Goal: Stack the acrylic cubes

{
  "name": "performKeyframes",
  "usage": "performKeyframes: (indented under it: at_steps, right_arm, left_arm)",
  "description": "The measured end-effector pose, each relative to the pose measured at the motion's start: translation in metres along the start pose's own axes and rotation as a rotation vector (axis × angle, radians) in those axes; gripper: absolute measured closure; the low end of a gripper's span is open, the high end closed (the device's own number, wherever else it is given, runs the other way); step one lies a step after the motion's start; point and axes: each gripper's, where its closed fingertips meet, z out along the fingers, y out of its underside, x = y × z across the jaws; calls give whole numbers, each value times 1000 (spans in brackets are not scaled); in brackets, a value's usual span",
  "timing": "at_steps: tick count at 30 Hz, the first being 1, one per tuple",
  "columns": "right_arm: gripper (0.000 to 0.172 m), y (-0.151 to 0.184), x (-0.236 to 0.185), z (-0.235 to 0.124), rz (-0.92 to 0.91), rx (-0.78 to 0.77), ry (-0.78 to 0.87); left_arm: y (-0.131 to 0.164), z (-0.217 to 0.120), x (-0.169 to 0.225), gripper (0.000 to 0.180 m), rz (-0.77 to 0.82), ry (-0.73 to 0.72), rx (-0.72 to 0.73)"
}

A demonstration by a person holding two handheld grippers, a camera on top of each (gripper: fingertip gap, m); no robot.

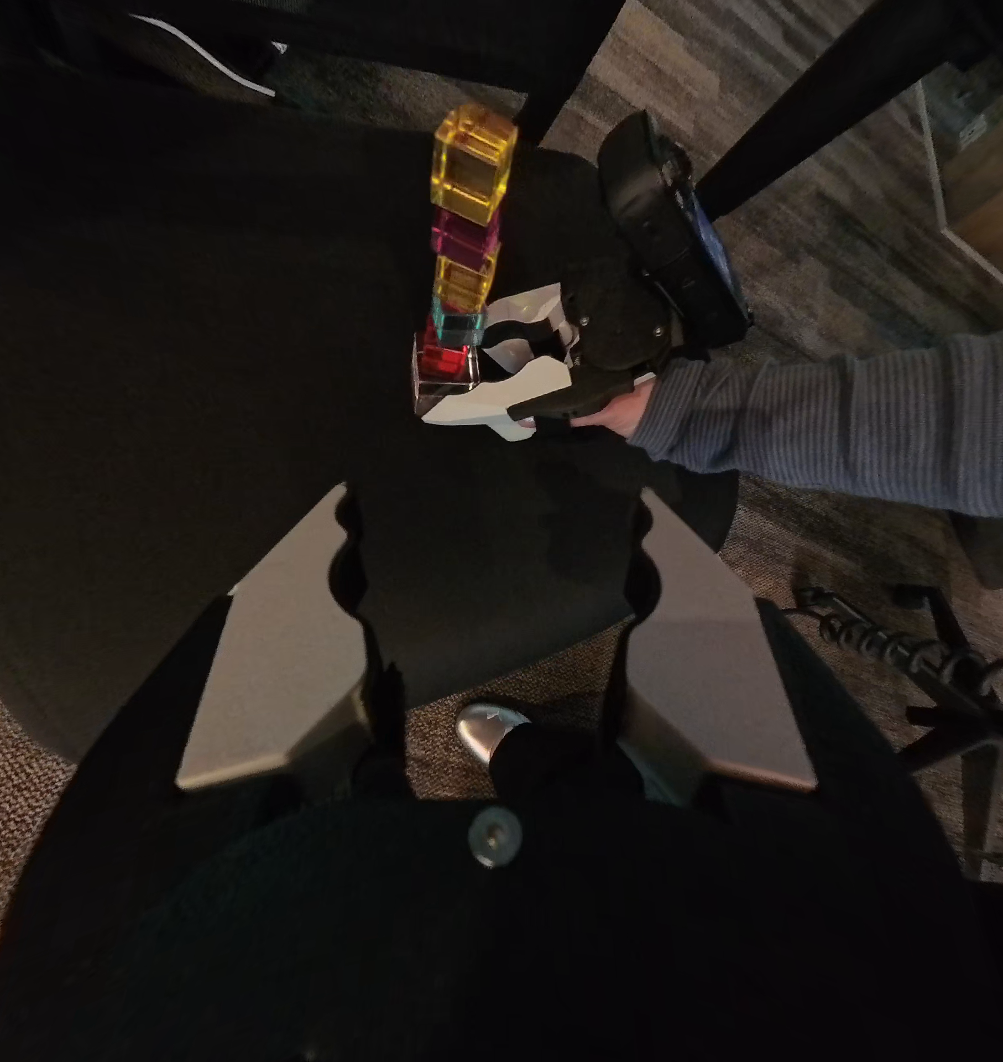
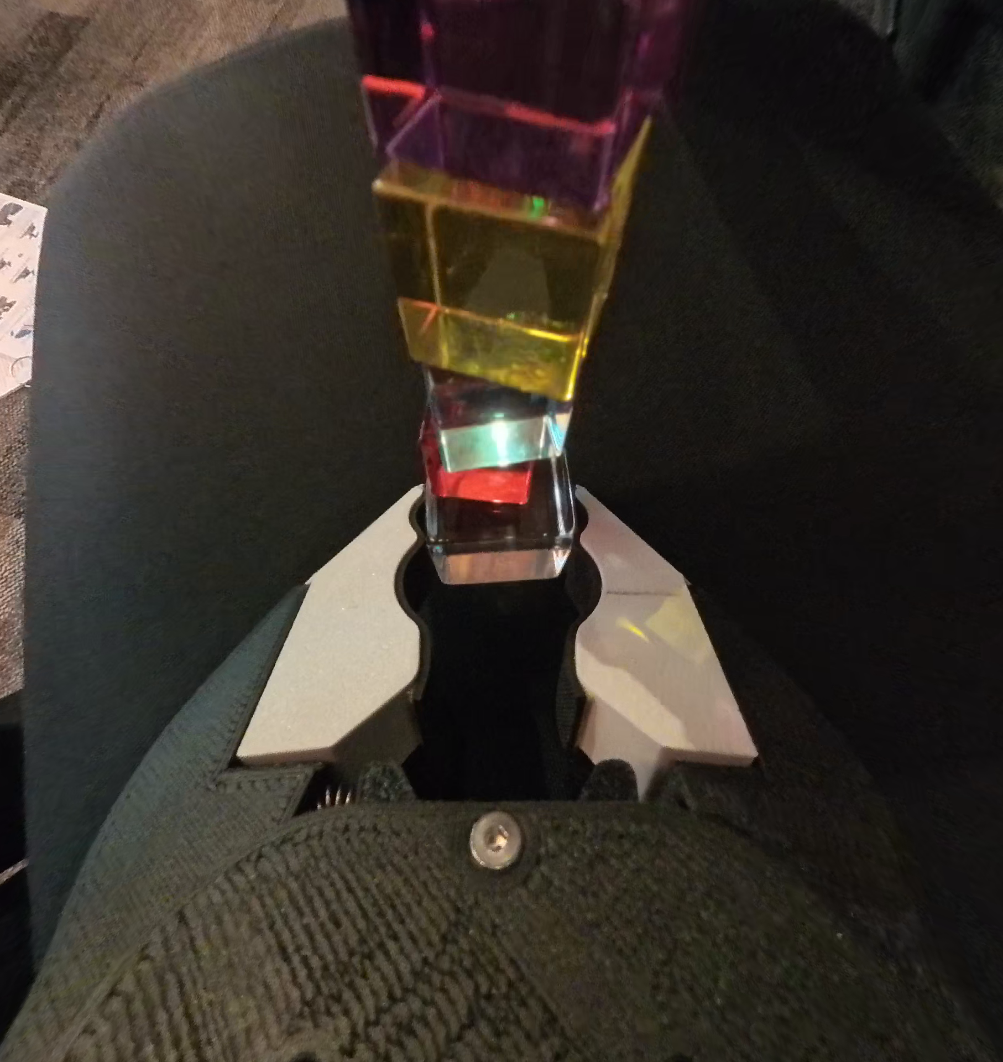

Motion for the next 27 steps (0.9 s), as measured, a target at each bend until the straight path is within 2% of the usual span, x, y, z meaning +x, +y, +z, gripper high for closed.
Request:
performKeyframes:
  at_steps: [3, 7, 10, 12, 14, 16, 17, 19, 22, 27]
  right_arm:
    - [127, 0, -1, 0, -6, 4, -1]
    - [127, 1, -2, 1, -16, 6, -7]
    - [127, 1, -4, 2, -33, 5, -17]
    - [126, 1, -6, 1, -47, 4, -21]
    - [127, 1, -6, 1, -61, 5, -19]
    - [126, 1, -6, 1, -70, 1, -13]
    - [126, 1, -6, 1, -71, 0, -10]
    - [126, 1, -5, 1, -67, -5, -5]
    - [126, 2, -6, 2, -68, -14, -18]
    - [126, 4, -7, -1, -39, -18, -31]
  left_arm:
    - [-6, 11, -1, 87, -22, 13, 15]
    - [-36, 57, -18, 70, -46, 28, 40]
    - [-68, 107, -21, 55, -46, 200, 45]
    - [-78, 130, -17, 76, -45, 317, 5]
    - [-81, 138, -7, 127, -33, 426, -32]
    - [-66, 145, -5, 167, 10, 414, -125]
    - [-55, 147, -5, 180, 55, 393, -164]
    - [-33, 150, -8, 180, 108, 334, -230]
    - [-14, 152, -15, 180, 60, 279, -243]
    - [-14, 144, -27, 180, -87, 206, -136]
